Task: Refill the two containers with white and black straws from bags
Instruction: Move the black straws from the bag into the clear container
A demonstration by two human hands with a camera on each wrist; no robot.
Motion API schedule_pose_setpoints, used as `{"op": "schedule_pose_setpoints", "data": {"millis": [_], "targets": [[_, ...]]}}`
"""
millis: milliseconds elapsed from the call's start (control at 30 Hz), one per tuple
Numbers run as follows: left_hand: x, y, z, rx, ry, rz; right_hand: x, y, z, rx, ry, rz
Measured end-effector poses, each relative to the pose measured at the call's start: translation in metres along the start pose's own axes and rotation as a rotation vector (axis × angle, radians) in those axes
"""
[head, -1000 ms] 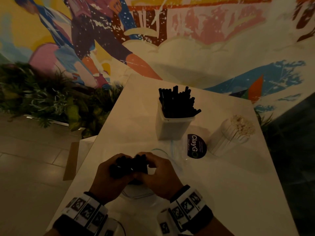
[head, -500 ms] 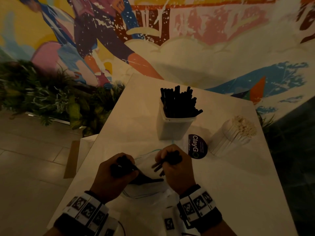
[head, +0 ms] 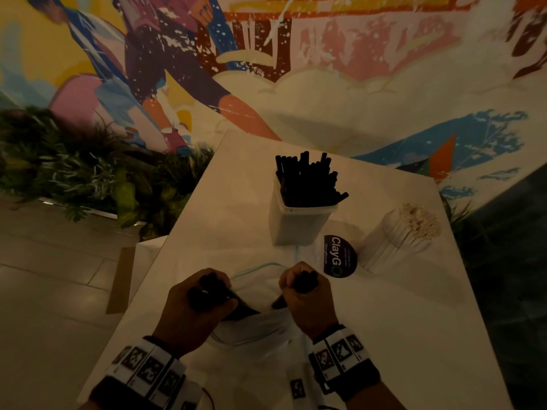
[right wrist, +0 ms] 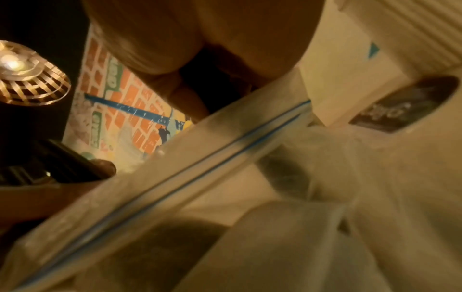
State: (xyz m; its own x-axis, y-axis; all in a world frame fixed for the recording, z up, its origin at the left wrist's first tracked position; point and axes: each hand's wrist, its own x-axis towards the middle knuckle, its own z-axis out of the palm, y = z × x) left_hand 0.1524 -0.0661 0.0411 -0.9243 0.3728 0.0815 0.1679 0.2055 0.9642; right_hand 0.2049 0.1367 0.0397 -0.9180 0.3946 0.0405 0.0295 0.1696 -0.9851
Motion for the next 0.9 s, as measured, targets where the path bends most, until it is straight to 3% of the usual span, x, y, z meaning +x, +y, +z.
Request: {"op": "schedule_pose_setpoints", "data": {"millis": [267,567,733,900], "targets": [[0.000,0.002,0.000,0.019,-0.011,0.019,-0.006,0.004,-0.002,0.006,-0.032,0.003],[-0.001,0.002,-0.001,-0.015,0.006,0.005,-0.021,-0.055,-0.012,0.182,-0.124,-0.128],[0.000,0.001,-0.002,0.011,0.002,0.033,-0.005,-0.119,-0.033,0.406,-0.124,-0.333],[-0.001,0.000,-0.003,0.014,0.008,0.026,0.031,-0.178,-0.064,0.395,0.022,-0.696]]}}
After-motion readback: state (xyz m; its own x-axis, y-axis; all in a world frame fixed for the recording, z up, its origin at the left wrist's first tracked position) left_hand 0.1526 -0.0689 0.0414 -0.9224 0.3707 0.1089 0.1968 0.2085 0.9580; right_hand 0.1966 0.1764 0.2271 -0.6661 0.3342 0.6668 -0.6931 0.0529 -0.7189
